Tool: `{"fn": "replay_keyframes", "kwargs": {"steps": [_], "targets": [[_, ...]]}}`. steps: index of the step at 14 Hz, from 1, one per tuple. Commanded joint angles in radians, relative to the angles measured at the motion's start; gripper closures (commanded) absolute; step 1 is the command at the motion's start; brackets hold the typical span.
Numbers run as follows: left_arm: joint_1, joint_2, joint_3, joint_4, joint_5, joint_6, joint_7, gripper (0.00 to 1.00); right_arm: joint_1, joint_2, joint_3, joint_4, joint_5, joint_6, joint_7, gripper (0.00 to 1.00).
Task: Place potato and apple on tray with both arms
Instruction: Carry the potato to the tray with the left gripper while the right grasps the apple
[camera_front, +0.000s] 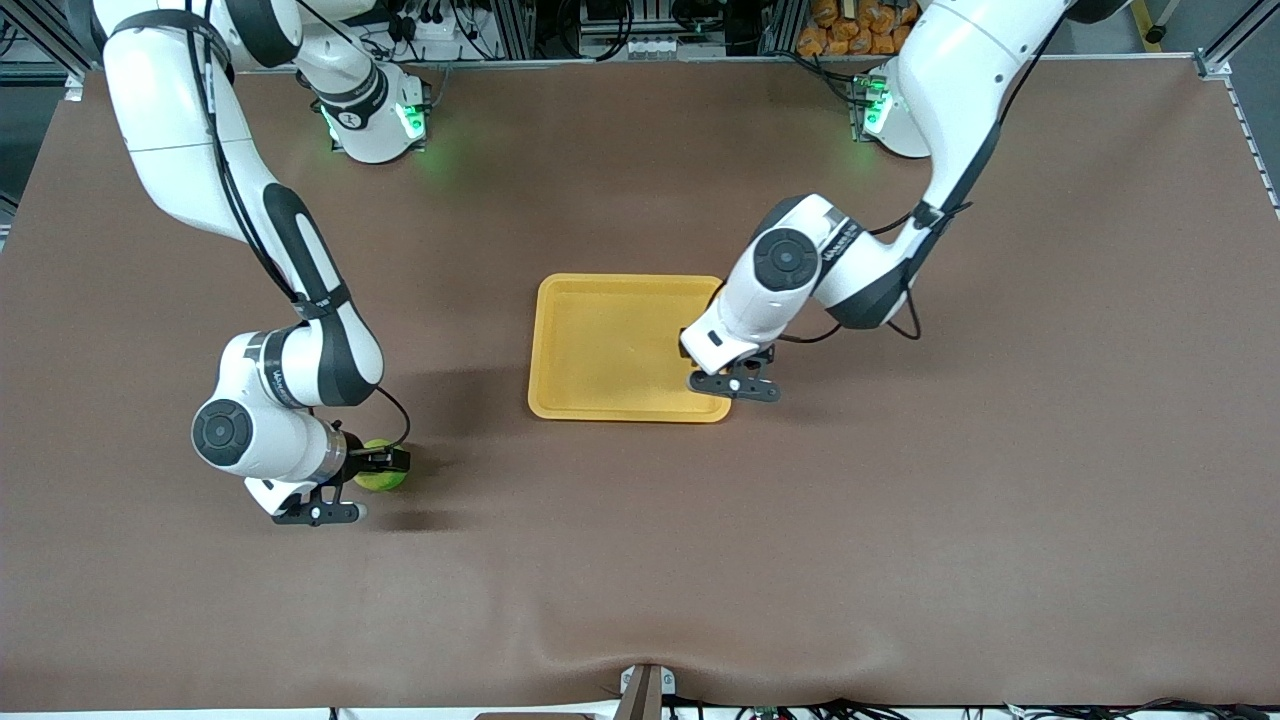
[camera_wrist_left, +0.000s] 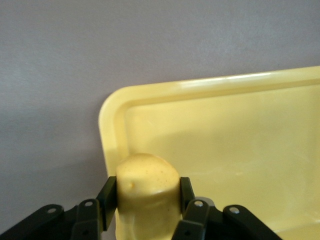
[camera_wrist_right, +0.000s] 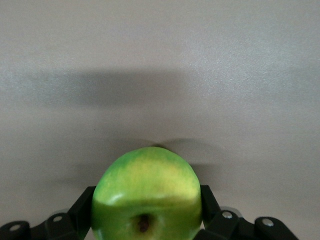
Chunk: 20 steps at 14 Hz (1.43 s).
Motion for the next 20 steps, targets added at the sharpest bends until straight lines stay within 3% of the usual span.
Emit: {"fn": "replay_keyframes", "kwargs": {"steps": [1,7,8,11,13,14,15,20], "targets": [[-0.025,0.029,0.016,0.040,0.068,-0.022,-0.047,0.98,-0.005,0.002,0.001,0.028,0.012,-0.025,0.006,0.83],[-0.105,0.065,0.057,0.041,0.088,-0.023,-0.070,0.98,-0.005,-0.002,0.001,0.089,0.011,-0.133,0.029,0.82],[-0.123,0.067,0.074,0.041,0.089,-0.023,-0.070,0.98,-0.006,-0.004,0.000,0.100,0.009,-0.146,0.028,1.00],[-0.143,0.079,0.099,0.044,0.088,-0.022,-0.075,0.96,-0.006,-0.009,0.000,0.114,0.008,-0.186,0.028,1.00],[-0.145,0.085,0.099,0.054,0.091,-0.022,-0.140,0.81,-0.011,-0.009,-0.002,0.149,0.008,-0.247,0.028,1.00],[-0.143,0.090,0.099,0.058,0.092,-0.022,-0.145,0.51,-0.012,-0.010,-0.002,0.169,0.008,-0.284,0.028,1.00],[-0.142,0.090,0.099,0.058,0.097,-0.022,-0.145,0.01,-0.012,-0.013,-0.003,0.190,0.008,-0.325,0.029,1.00],[-0.142,0.079,0.097,0.087,0.106,-0.022,-0.145,0.00,0.000,-0.042,0.003,0.227,0.015,-0.442,0.099,1.00]]}}
